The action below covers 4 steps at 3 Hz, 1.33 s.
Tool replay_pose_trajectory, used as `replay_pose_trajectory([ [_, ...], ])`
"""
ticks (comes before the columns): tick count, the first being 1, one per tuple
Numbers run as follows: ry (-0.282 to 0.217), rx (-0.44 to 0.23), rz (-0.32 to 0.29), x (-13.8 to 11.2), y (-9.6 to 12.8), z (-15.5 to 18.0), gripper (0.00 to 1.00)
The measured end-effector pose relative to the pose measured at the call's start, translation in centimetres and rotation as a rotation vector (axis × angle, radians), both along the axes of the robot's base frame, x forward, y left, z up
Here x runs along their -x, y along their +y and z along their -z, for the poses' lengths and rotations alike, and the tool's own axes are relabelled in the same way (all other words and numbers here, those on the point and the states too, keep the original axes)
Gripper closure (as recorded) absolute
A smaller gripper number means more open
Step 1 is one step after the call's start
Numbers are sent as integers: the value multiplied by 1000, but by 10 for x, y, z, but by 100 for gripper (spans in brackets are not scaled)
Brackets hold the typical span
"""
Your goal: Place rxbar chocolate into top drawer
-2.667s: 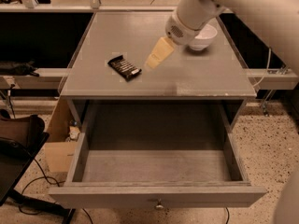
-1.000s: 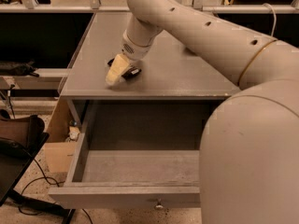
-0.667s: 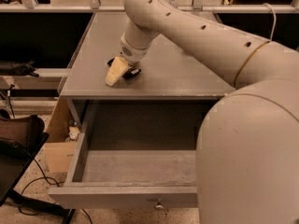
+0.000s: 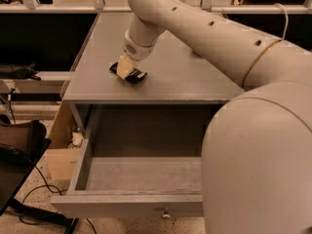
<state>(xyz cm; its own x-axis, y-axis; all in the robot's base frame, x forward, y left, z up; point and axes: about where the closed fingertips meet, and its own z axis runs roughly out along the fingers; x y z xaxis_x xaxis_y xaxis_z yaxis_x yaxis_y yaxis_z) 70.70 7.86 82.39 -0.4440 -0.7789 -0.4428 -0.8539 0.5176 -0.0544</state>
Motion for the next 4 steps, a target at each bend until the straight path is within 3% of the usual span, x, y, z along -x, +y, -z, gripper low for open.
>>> replay_pose_trajectory([
  [1,-9,2,9,2,-8,-9,100],
  [2,-38,9,35,8,-33,-23,100],
  [3,-112,68,174,53,-110,-73,100],
  [4,-147,118,282,102,-159,-102,100],
])
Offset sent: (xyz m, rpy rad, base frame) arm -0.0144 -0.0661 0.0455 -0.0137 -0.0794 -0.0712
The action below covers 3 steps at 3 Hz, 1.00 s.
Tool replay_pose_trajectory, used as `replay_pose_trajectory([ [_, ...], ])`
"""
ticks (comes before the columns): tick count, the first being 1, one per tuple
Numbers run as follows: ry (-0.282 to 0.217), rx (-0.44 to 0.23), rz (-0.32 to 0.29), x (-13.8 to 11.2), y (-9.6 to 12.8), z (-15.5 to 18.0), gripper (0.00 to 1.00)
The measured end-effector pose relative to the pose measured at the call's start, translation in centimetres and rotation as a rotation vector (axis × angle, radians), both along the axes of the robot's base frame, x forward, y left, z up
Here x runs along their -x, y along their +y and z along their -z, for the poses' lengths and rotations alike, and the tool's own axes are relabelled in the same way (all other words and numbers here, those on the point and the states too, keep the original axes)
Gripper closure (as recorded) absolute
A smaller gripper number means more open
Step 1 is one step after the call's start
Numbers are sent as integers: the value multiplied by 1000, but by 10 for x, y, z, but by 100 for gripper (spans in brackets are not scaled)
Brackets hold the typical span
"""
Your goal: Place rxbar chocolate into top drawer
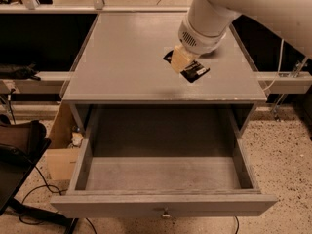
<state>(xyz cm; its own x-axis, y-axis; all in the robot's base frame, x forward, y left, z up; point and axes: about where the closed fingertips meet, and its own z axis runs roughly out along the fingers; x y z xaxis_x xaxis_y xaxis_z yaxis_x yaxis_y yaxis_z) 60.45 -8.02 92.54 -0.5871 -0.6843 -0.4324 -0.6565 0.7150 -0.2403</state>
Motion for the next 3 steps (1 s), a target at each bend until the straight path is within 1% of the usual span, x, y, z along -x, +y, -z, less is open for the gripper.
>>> replay_pose_trajectory([
  [1,-11,-16,144,54,-54,2,100],
  [2,33,-74,230,95,-95,59,100],
  [3,96,-173,246,125,-106,137,100],
])
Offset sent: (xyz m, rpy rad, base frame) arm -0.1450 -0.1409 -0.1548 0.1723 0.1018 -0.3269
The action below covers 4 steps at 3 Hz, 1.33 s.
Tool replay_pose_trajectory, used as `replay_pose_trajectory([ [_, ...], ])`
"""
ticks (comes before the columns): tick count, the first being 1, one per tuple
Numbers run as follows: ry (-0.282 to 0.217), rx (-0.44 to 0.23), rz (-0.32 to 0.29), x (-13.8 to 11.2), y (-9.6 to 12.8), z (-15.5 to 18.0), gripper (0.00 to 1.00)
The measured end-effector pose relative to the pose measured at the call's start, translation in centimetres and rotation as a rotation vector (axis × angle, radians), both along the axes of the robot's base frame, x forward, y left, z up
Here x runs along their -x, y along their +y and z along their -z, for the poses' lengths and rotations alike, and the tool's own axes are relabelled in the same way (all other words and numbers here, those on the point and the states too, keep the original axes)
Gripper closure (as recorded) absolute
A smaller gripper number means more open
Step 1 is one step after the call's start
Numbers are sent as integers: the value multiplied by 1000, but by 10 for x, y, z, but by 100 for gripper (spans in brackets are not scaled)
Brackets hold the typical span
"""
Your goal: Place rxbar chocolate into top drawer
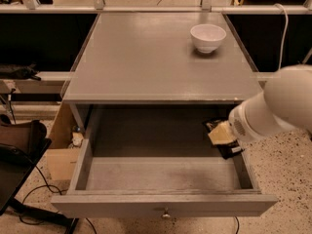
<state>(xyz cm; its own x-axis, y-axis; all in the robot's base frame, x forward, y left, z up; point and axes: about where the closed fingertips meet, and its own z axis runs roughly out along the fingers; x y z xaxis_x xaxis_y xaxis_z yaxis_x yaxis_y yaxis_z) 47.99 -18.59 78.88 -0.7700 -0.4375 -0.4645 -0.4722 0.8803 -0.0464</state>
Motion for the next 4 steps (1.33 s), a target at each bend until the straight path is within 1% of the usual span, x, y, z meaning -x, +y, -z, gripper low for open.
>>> replay_pose_trajectory([
  [1,-1,-148,-10,-13,4,58,100],
  [2,25,-267,-69,-43,8,123,96],
  [3,40,-261,-72,-39,10,130,73],
  [4,38,-261,-72,-39,10,128,42],
])
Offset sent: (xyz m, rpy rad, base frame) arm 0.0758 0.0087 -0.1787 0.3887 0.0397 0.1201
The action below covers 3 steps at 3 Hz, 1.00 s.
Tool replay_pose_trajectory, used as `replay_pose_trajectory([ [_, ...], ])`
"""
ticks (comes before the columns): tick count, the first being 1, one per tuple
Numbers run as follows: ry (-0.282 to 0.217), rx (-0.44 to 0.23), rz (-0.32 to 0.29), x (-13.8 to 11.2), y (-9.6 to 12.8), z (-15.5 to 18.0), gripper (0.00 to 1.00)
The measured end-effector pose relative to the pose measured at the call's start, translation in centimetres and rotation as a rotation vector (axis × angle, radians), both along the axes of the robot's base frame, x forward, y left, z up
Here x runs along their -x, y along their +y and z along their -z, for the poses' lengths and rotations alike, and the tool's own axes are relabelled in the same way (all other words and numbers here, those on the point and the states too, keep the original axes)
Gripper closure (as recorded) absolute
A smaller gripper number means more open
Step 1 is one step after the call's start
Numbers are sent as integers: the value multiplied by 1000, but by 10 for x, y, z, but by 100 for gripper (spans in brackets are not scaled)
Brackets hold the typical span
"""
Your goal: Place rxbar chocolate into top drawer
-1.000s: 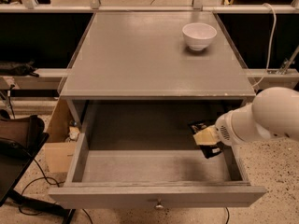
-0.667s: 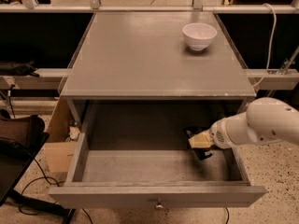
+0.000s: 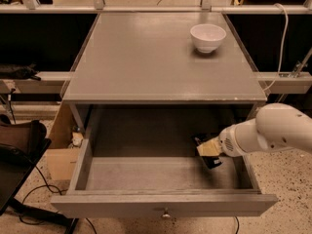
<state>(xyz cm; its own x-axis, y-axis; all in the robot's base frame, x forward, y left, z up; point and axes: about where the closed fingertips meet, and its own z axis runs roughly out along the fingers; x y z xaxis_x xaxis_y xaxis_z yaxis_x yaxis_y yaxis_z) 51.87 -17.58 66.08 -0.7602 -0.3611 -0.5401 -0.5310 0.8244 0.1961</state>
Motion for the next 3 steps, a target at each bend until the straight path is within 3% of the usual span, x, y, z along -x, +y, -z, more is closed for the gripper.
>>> replay_pose_trajectory([
  [2,0,0,0,0,0,0,0],
  [3,0,0,0,0,0,0,0],
])
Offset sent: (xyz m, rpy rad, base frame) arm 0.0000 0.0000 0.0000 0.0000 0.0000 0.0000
